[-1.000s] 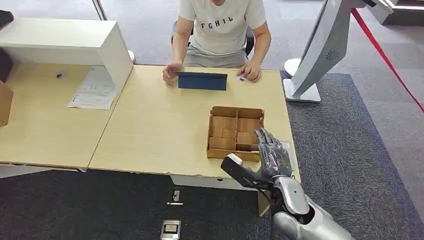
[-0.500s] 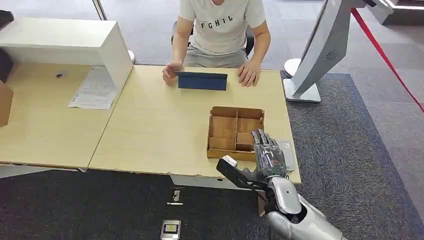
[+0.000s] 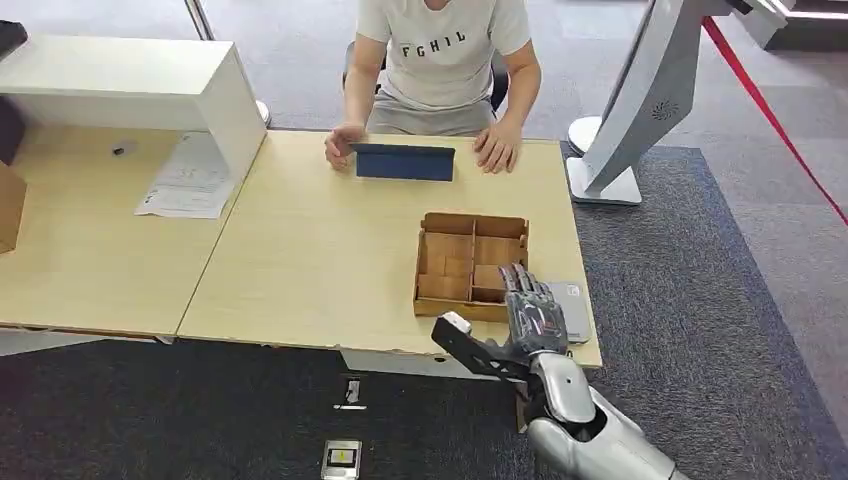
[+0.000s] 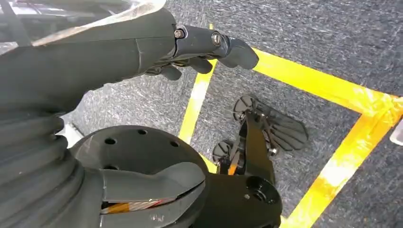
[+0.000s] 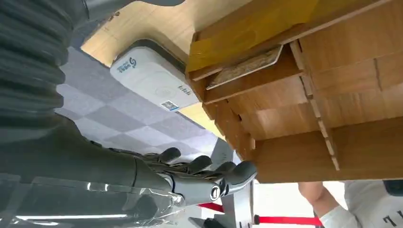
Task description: Pass the card to the sensor for recognition and then transmit it.
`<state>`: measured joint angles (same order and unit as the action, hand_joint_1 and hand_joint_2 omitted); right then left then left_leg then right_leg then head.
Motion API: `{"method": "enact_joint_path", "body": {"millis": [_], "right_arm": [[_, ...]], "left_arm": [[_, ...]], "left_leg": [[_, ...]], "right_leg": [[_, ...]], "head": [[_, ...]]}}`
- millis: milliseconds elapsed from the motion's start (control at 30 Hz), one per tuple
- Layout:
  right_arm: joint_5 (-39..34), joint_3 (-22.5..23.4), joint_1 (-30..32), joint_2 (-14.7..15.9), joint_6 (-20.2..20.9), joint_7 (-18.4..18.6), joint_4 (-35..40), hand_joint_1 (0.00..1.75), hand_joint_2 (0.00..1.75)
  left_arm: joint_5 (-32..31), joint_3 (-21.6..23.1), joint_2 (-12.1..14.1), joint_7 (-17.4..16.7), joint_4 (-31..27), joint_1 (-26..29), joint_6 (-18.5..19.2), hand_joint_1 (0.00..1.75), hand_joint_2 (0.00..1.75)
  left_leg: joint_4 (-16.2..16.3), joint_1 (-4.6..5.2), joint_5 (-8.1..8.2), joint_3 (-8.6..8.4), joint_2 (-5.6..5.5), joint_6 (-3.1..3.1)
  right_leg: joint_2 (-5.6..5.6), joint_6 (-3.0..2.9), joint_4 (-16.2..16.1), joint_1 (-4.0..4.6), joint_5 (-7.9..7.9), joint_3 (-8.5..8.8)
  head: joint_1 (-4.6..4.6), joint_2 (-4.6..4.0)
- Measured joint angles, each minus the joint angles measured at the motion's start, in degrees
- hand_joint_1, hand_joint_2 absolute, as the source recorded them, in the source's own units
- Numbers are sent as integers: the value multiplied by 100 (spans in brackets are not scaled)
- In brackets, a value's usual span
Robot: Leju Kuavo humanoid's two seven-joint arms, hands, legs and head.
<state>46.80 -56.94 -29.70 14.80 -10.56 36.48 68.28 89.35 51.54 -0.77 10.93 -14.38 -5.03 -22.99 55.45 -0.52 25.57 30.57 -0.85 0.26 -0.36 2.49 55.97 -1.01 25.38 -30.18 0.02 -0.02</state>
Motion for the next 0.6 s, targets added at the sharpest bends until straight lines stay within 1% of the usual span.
{"method": "enact_joint_path", "body": {"millis": [267, 300, 333, 600], "right_arm": [[26, 15, -27, -18, -20, 13, -284, 0, 175], [37, 15, -36, -20, -24, 22, -313, 0, 0], [46, 17, -46, -20, -26, 22, -328, 0, 175], [164, 33, -186, -98, -11, -9, -433, 0, 175]], "left_arm": [[0, 4, 0, 4, 2, 0, 4, 0, 175], [2, 4, 0, 2, 2, 0, 11, 0, 175], [4, 4, 0, -2, 4, 0, 17, 0, 175], [59, 4, 0, -55, 11, 0, 4, 0, 175]], "left_leg": [[0, 0, 0, 0, 0, 0], [0, 0, 0, 0, 0, 0], [0, 0, 0, 0, 0, 0], [0, 0, 0, 0, 0, 0]], "right_leg": [[0, 0, 0, 0, 0, 0], [0, 0, 0, 0, 0, 0], [0, 0, 0, 0, 0, 0], [0, 0, 1, 0, 0, 0]], "head": [[0, 2], [0, 2], [0, 2], [0, 2]]}}
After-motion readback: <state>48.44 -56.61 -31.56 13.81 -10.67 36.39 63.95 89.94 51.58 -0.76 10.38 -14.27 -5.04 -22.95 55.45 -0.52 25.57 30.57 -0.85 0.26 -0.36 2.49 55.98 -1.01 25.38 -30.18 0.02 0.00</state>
